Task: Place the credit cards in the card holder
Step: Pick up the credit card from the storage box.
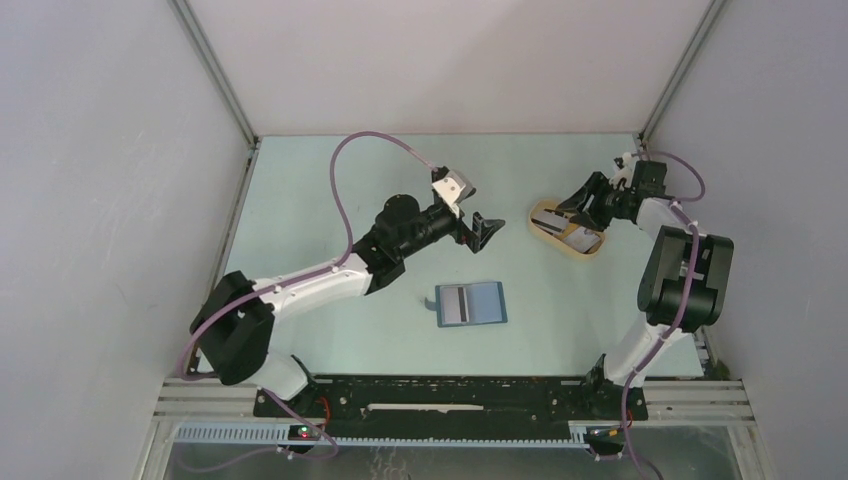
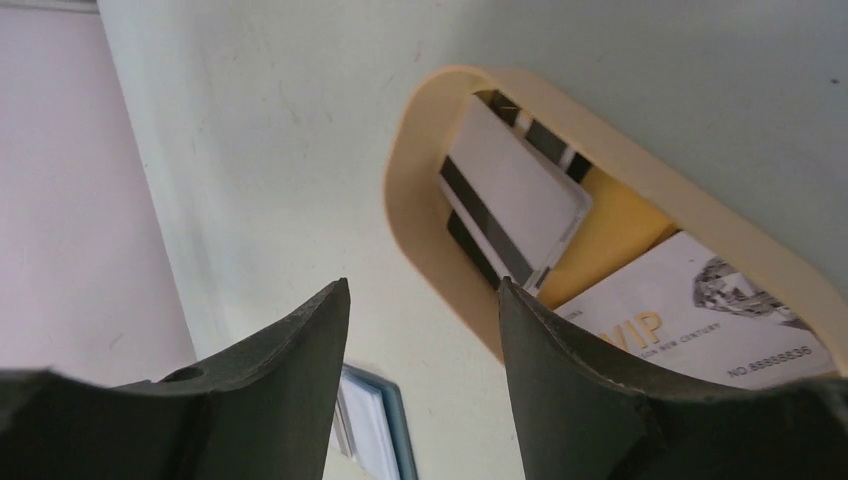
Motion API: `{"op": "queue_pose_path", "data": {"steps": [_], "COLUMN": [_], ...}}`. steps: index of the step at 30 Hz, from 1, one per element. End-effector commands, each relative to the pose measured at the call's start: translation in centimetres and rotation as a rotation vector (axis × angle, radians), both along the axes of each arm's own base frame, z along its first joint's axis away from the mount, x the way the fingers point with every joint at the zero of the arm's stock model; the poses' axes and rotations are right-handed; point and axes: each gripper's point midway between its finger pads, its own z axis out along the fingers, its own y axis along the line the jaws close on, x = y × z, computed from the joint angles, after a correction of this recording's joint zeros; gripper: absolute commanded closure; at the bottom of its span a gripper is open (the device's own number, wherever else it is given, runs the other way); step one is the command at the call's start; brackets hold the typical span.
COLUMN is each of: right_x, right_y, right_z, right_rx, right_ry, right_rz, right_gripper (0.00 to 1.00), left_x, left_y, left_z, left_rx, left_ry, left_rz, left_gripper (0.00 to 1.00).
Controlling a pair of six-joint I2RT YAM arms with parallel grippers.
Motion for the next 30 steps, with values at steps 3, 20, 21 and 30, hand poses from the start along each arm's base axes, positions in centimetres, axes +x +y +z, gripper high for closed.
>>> {"op": "queue_pose_path", "data": {"steps": [3,20,21,30], "right_x": [1.1,2.2,2.3,2.8], "right_y": [-2.0,-1.9,-1.8,-0.6], "right_z": [-1.5,-3.7,-3.7,-4.0], "right_rx": [0.017,0.038,0.039,0.022], "right_ry": [0.041,0.100,0.099,0.110], "right_rz": [-0.075,-0.067,-0.063,-0.043], "right_gripper": [0.35,0.34,0.34,0.34], "left_x": [0.1,0.3,0.4,0.5], "left_y": [0.0,-0.1,-0.1,-0.1], "left_z": [0.2,-0.5,-0.5,-0.5], "left_rx": [-0.022,-0.020,-0.021,-0.023], "left_ry": [-0.006,0.015,0.014,0.019], "left_rz": [-0.016,-0.027,-0.027,-0.032], "left_gripper": [0.00,0.00,0.00,0.00]}}
